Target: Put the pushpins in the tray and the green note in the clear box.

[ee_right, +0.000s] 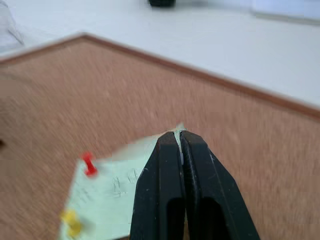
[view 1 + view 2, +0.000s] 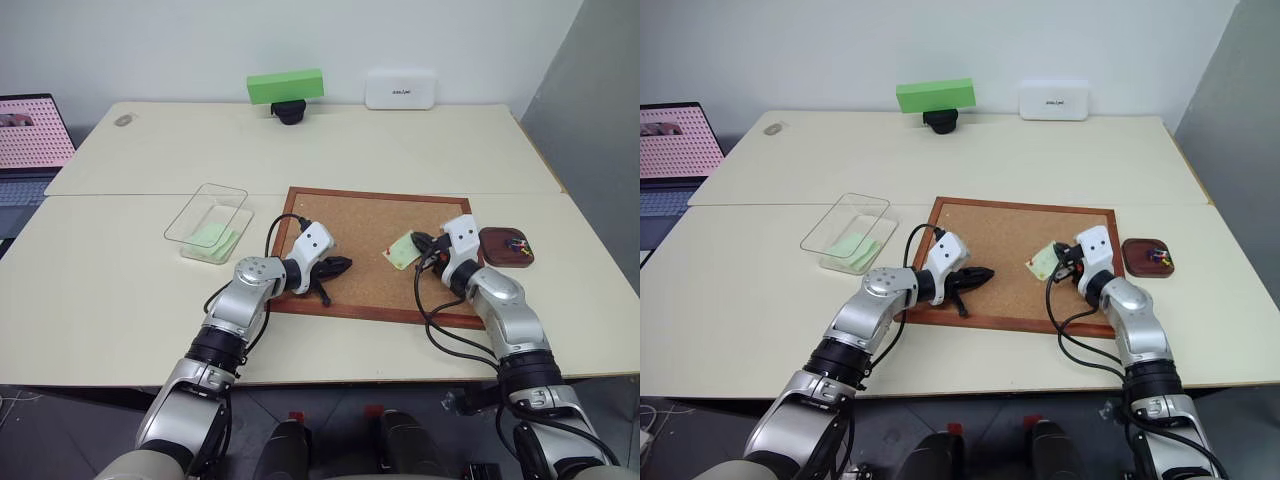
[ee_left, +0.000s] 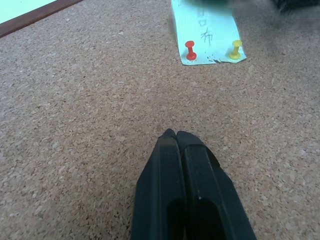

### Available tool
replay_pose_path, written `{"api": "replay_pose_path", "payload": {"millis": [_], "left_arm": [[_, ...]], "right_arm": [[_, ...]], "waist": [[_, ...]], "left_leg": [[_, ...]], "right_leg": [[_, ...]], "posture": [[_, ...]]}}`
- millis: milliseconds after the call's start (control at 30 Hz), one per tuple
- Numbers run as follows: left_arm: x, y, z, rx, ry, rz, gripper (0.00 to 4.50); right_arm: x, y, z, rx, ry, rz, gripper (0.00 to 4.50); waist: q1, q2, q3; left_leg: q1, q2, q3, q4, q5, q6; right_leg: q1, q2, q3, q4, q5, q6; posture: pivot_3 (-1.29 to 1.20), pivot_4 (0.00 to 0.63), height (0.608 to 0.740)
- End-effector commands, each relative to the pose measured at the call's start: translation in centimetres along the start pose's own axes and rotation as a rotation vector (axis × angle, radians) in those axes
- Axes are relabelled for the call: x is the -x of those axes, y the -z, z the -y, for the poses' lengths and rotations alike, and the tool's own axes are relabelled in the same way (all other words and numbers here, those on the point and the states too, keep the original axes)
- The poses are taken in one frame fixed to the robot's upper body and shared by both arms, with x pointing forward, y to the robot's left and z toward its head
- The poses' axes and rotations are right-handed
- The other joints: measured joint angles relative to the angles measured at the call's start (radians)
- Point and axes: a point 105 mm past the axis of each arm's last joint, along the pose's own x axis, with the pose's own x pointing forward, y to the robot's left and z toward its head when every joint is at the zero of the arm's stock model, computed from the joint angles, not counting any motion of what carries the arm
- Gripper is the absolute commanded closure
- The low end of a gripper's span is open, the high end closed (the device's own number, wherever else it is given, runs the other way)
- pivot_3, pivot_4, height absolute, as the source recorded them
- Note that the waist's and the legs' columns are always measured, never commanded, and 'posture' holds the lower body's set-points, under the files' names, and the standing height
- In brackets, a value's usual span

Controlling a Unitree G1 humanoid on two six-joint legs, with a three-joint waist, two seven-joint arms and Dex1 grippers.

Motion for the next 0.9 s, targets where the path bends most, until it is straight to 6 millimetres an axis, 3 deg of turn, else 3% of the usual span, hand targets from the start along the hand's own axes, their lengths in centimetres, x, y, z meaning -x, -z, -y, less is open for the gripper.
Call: {"api": "replay_pose_path", "payload": {"millis": [33,233,400,533,633,833,900], "left_arm": [[-0.3,1.7,0.6,0.025,0.025,-0.072,4.5],[-0.2,1.9,0.9,0.028,0.034,-0.077,4.5],[-0.2,2.0,1.1,0.033,0.038,-0.079,4.5],[-0.2,1.9,1.0,0.031,0.024,-0.071,4.5],[-0.3,1.8,1.0,0.035,0.022,-0.065,4.5],[-0.5,1.7,1.1,0.031,0.028,-0.059,4.5],[-0.5,1.6,1.1,0.031,0.028,-0.056,4.5]], "right_arm": [[0.3,-2.1,0.8,0.011,0.03,0.069,4.47],[1.0,-3.0,2.2,0.034,0.098,0.094,4.47],[3.3,-2.7,7.0,0.14,0.375,0.029,4.47],[6.5,-1.4,11.5,0.117,0.636,-0.049,4.47],[8.5,-0.7,13.6,0.09,0.742,-0.096,4.47],[9.1,0.6,14.0,-0.033,0.752,-0.15,4.47],[8.9,0.5,13.8,-0.03,0.735,-0.152,4.26]], "waist": [[0.0,0.0,0.0],[0.0,0.0,0.0],[0.001,0.0,0.0],[0.001,0.0,0.0],[0.001,0.001,0.0],[0.0,0.002,-0.001],[0.0,0.003,-0.002]], "left_leg": [[0.0,0.0,0.0,0.0,0.0,0.0],[0.0,0.0,0.0,0.0,0.0,0.0],[0.0,0.0,0.0,0.0,0.0,0.0],[0.0,0.0,0.0,0.0,0.0,0.0],[0.0,0.0,0.001,0.0,0.0,0.0],[0.0,0.0,0.001,0.0,0.0,0.0],[0.0,0.0,0.001,0.0,0.0,0.0]], "right_leg": [[0.0,0.0,0.0,0.0,0.0,0.0],[0.0,0.0,0.0,0.0,0.0,0.0],[0.0,0.0,0.0,0.0,0.0,0.0],[0.0,0.0,0.0,0.0,0.001,-0.002],[0.0,0.0,0.001,0.0,0.001,-0.002],[0.0,0.0,0.001,0.0,0.001,-0.002],[0.0,0.0,0.001,0.0,0.001,-0.002]], "posture": [[0.0,0.15,0.74],[0.0,0.15,0.74],[0.0,0.15,0.74],[0.0,0.15,0.74],[0.0,0.15,0.74],[0.0,0.15,0.74],[0.0,0.15,0.74]]}}
